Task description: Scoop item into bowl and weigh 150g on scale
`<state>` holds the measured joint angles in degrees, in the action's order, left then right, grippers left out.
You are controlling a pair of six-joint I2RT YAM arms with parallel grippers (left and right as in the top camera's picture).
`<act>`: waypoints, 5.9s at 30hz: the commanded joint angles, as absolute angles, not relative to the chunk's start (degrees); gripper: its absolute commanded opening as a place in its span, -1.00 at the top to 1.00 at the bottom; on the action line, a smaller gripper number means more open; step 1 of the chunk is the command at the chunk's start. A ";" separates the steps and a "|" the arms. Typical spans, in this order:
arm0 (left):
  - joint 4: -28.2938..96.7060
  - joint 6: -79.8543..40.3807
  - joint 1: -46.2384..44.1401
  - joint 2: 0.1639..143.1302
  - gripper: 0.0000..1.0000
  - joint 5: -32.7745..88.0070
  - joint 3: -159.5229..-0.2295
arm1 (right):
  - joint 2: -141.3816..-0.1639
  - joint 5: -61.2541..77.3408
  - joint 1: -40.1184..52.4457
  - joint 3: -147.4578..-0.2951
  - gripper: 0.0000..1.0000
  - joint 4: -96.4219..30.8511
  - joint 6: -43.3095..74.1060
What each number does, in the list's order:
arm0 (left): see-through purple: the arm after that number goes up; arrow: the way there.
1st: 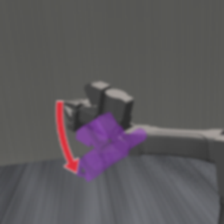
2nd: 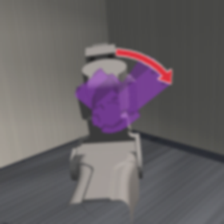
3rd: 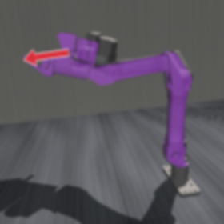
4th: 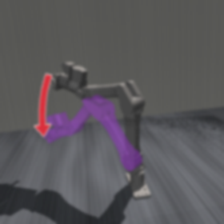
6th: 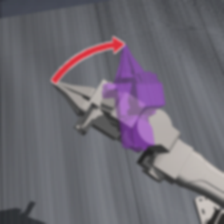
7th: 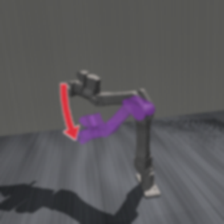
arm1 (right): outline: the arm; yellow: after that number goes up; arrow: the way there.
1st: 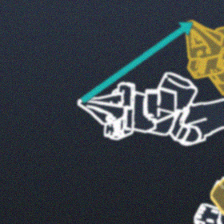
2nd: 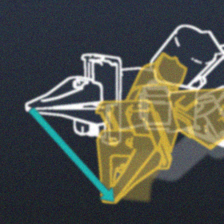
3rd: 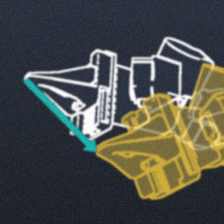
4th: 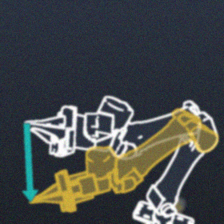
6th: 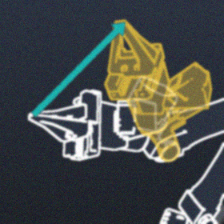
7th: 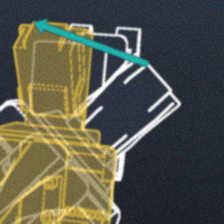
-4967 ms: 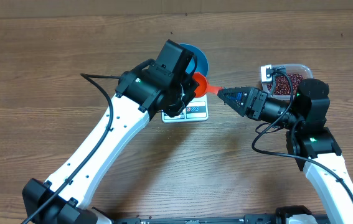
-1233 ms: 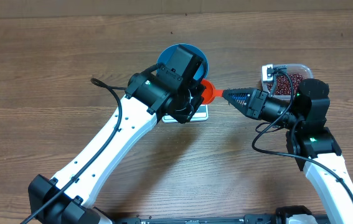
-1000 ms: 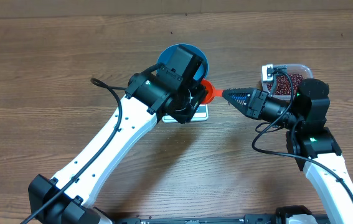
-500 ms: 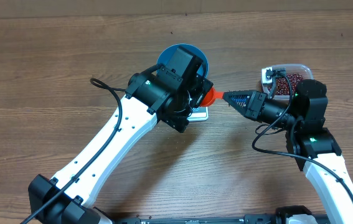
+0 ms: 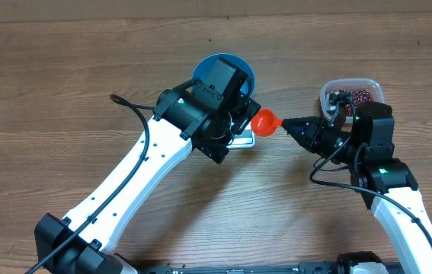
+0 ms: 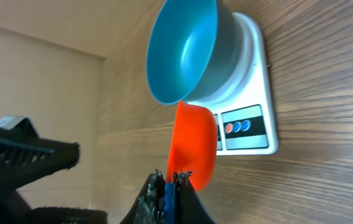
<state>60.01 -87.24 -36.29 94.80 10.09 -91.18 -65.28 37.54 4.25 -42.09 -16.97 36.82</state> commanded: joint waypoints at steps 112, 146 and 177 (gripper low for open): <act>21.87 3.20 -37.15 107.07 0.92 -4.75 -67.66 | -63.66 15.44 4.45 -55.24 0.93 -41.69 31.42; 20.40 2.57 -37.19 109.67 0.92 -6.35 -67.64 | -63.66 15.05 4.45 -55.24 0.93 -41.69 31.40; 17.61 2.57 -37.15 112.88 0.92 -6.02 -67.64 | -63.77 15.03 4.45 -55.24 0.93 -41.69 31.40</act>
<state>17.93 1.93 -36.95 110.93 -5.85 -67.75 -64.77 15.62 4.27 -52.82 -42.04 31.46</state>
